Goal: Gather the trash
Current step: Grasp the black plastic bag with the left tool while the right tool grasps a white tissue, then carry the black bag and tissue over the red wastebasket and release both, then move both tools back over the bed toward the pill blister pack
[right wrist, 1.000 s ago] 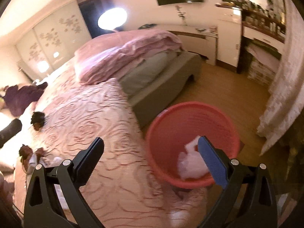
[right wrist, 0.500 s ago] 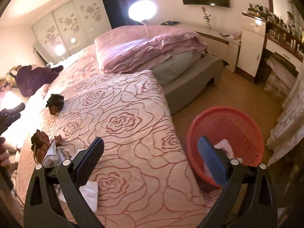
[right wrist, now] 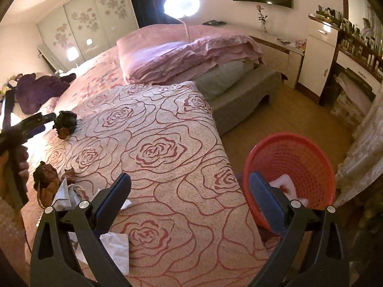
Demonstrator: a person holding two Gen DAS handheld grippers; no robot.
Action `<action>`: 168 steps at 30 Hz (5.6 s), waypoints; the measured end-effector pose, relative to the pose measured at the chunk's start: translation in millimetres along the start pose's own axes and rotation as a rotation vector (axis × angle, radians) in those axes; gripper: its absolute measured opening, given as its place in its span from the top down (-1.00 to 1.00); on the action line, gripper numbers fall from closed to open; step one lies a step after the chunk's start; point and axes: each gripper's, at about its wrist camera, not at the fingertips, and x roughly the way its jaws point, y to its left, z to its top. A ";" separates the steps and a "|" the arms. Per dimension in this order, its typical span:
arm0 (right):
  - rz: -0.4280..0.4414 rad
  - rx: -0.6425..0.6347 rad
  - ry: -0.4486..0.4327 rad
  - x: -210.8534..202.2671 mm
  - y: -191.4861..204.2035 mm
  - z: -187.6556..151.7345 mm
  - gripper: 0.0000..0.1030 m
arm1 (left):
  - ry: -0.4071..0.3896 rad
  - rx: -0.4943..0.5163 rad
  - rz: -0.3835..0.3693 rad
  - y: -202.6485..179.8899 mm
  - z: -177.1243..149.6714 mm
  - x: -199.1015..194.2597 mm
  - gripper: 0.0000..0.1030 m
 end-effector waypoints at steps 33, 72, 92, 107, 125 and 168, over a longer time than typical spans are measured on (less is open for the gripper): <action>0.172 -0.185 0.033 0.1 53.1 -19.9 -0.86 | -0.049 -0.022 -0.037 19.8 -27.8 -48.7 0.41; 0.192 -0.256 0.139 5.2 31.2 -61.3 0.28 | -0.146 0.138 -0.181 -53.6 -89.1 -147.2 0.41; 0.133 -0.157 0.037 -16.9 -8.2 -42.6 0.56 | -0.084 0.281 -0.318 -146.0 -114.3 -143.1 0.41; 0.016 -0.027 -0.079 -46.4 -76.2 -20.6 0.56 | 0.003 0.385 -0.434 -228.9 -132.7 -120.2 0.41; -0.109 0.106 -0.042 -30.4 -155.8 -32.1 0.56 | 0.159 0.539 -0.481 -336.7 -171.4 -63.2 0.41; -0.148 0.222 -0.035 -22.2 -175.5 -44.2 -0.50 | 0.143 0.527 -0.423 -336.1 -169.0 -57.5 -0.30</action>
